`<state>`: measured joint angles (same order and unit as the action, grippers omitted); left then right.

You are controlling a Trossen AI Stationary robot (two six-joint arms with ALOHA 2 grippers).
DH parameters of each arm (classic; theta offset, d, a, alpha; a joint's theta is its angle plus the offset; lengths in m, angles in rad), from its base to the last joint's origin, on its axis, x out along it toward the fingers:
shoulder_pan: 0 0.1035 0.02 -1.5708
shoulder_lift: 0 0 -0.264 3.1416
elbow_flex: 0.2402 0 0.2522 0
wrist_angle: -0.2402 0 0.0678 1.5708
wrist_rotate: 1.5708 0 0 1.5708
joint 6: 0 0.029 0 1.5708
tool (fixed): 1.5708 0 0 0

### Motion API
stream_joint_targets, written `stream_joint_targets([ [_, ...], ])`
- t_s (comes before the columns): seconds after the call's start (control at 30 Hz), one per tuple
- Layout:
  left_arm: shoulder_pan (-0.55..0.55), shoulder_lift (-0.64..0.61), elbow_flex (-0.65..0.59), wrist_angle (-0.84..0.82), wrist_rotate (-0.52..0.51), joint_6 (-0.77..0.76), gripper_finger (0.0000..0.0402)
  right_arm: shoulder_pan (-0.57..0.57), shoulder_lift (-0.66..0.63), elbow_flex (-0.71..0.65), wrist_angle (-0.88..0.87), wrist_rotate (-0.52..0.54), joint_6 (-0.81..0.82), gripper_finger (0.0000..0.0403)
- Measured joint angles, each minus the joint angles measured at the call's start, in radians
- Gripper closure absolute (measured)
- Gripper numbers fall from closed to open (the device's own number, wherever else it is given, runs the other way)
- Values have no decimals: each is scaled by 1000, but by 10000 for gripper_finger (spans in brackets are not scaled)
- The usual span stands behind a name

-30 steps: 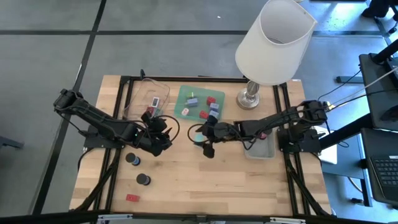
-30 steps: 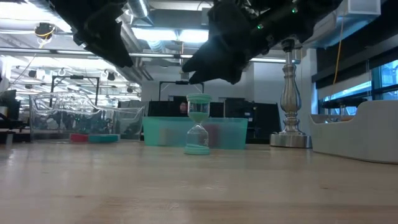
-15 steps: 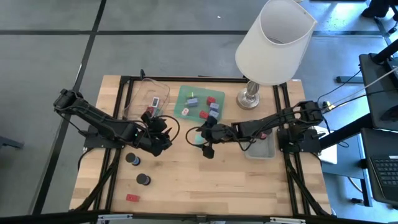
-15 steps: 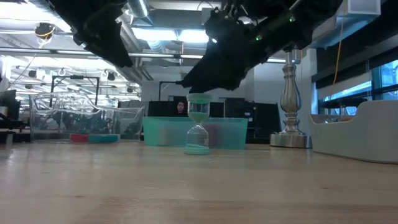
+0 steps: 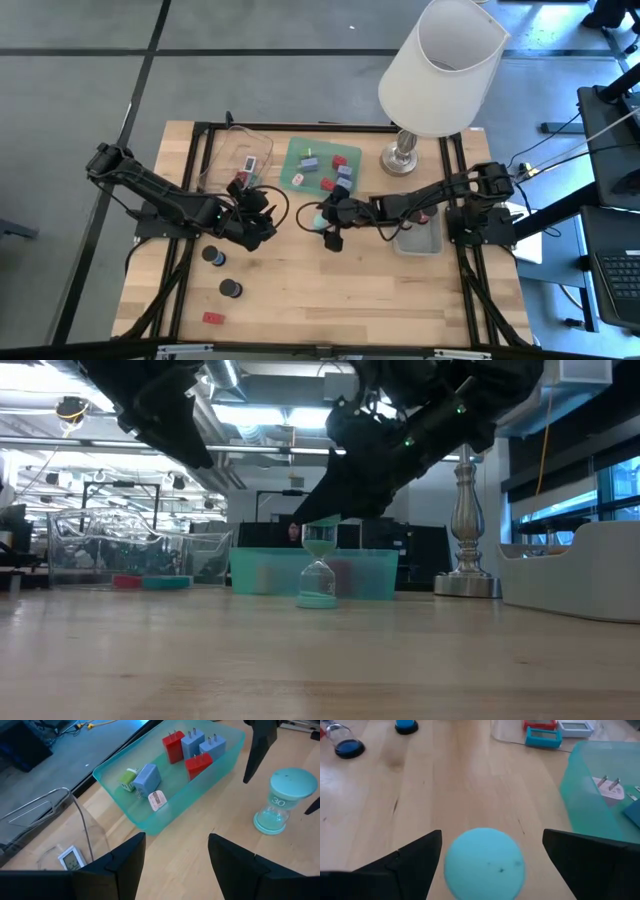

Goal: Pick & Place Office items
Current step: Put the light blue hourglass into the gray bin

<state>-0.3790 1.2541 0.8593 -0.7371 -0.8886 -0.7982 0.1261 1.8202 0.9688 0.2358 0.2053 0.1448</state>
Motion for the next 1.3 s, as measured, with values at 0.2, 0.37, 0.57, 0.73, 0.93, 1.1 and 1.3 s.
stream_joint_targets([
  [0.2, 0, 0, 0, 0, 0, 12, 188, 3, 0, 0, -8, -12, 5, 61],
  [0.37, 0, 0, 0, 0, 0, 11, 190, 3, 0, 0, -30, -12, 39, 104],
  [0.57, 0, 0, 0, 0, 0, 11, 188, 3, 0, 0, -31, -13, 84, 179],
  [0.73, 0, 0, 0, 0, 0, 11, 189, 2, -12, 0, -30, -60, 197, 202],
  [0.93, 0, 0, 0, 0, 0, 10, 189, 17, -146, 0, -110, -11, 264, 202],
  [1.1, -1, 0, -12, 10, 0, 8, 189, 57, -332, 0, -272, 112, 282, 192],
  [1.3, -1, 0, -36, 8, 18, -12, 189, 183, -520, 0, -587, 340, 455, 199],
])
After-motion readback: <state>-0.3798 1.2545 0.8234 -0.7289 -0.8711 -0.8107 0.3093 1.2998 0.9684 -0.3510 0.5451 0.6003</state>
